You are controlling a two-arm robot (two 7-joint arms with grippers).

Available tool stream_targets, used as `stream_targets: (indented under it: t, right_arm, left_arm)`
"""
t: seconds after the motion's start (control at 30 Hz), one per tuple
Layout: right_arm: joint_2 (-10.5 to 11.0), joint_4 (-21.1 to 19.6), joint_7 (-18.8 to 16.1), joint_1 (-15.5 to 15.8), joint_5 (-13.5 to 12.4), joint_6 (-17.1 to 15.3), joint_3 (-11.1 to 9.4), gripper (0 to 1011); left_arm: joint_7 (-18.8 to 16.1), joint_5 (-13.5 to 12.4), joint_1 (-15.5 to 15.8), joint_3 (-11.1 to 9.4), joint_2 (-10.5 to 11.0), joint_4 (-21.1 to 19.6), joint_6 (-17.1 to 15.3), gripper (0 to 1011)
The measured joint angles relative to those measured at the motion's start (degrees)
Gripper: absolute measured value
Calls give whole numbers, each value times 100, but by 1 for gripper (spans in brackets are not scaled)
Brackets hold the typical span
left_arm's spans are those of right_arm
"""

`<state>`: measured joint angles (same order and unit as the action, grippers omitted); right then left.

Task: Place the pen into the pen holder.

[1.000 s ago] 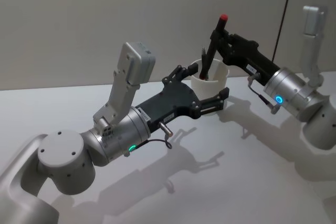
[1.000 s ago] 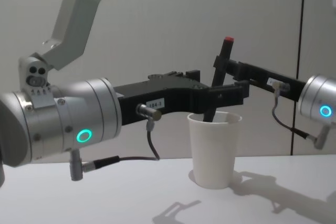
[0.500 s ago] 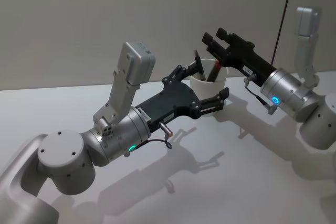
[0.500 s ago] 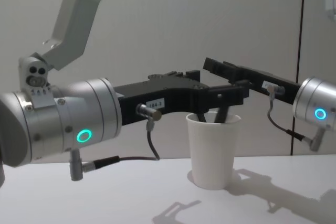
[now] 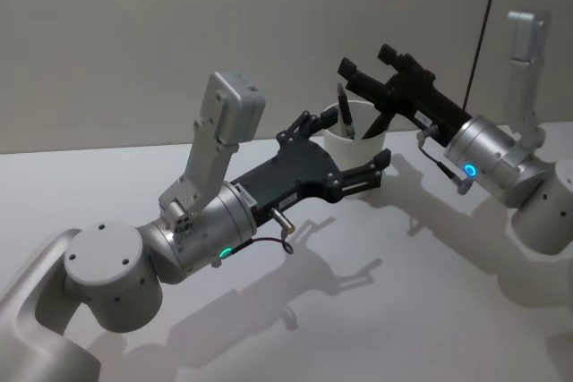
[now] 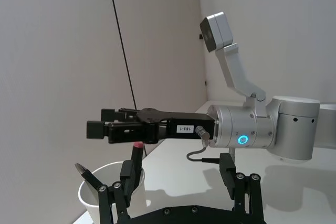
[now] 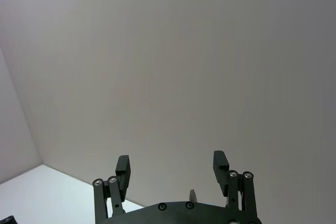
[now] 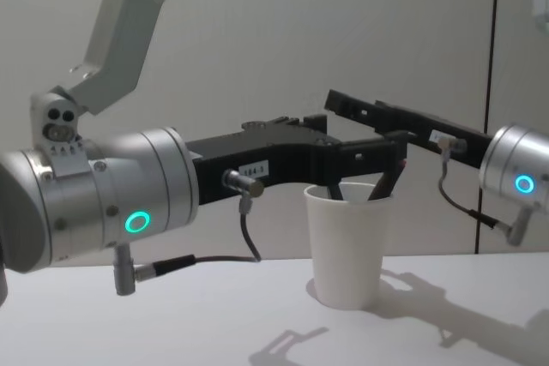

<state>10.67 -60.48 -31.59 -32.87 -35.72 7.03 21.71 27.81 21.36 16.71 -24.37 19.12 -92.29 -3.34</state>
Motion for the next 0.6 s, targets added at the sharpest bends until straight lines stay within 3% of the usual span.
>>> stream_targets:
  t: [0.1,0.43,0.6]
  right_arm:
    - [38,-118,108,60,-107,-18,-40,1001]
    - [275,-753,646,399,-487,-109,-215,1001]
    - [521,-1315,1104,732,-718,-173,-363,1002]
  left_arm:
    - [0,0,0,0,0,0,0,1001]
    - [0,0,0,0,0,0,0,1001]
    - [0,0,0,0,0,0,0,1001]
